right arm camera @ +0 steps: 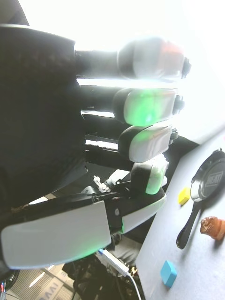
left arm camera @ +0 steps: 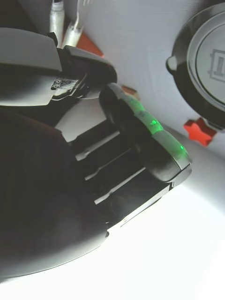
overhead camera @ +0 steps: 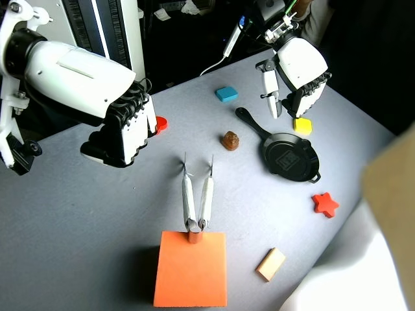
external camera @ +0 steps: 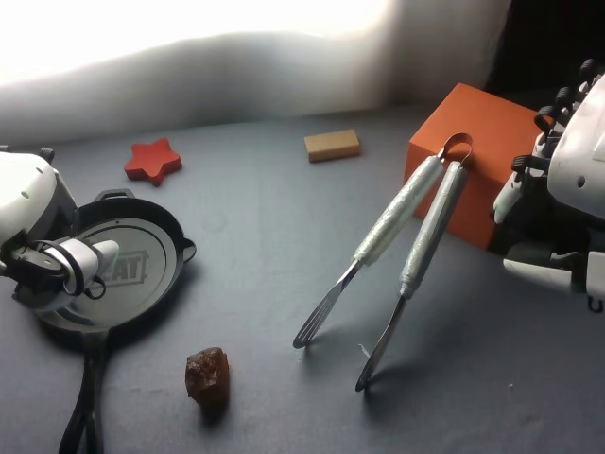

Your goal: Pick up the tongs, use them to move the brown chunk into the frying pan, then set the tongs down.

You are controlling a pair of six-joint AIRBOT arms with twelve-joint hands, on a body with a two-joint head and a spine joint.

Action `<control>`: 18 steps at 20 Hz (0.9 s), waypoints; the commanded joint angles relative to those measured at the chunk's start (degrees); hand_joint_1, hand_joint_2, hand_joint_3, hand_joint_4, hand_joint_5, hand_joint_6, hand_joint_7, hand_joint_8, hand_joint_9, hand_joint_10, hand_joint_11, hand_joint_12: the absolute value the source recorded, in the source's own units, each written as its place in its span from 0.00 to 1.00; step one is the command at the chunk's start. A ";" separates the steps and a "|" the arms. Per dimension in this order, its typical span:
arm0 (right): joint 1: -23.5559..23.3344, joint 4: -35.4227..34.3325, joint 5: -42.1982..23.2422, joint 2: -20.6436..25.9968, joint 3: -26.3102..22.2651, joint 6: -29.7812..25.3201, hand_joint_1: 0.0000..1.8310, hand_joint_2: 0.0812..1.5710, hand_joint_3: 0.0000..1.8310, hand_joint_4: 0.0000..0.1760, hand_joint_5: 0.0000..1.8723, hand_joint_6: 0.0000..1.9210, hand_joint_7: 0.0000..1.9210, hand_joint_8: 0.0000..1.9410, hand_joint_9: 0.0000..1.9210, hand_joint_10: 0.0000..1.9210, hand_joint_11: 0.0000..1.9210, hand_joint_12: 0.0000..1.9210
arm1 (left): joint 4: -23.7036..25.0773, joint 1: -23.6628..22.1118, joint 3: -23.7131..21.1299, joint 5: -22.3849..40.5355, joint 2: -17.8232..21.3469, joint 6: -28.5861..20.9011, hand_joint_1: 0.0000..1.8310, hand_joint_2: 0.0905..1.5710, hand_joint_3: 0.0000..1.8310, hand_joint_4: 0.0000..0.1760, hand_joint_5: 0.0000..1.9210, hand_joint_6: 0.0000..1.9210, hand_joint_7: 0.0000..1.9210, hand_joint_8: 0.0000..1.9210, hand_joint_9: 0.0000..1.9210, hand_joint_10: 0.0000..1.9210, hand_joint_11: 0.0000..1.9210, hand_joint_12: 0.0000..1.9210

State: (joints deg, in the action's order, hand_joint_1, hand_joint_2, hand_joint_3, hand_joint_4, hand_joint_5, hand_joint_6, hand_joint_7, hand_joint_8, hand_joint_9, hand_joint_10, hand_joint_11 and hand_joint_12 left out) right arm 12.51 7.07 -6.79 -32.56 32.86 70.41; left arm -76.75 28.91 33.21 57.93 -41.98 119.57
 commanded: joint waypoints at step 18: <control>-9.38 -0.12 11.30 -14.58 11.36 3.93 0.56 0.52 0.01 0.00 0.00 0.00 0.00 0.00 0.00 0.00 0.00 0.00 | 4.52 0.26 1.42 -5.63 3.06 0.06 0.00 0.79 0.00 0.14 0.08 0.00 0.11 0.00 0.12 0.00 0.00 0.40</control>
State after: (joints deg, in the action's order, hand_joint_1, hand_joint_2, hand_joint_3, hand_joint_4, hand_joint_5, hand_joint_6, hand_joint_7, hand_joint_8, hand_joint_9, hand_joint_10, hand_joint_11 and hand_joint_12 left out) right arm 3.64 6.90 9.65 -47.77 44.62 74.17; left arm -75.48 29.56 34.37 48.99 -39.57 119.68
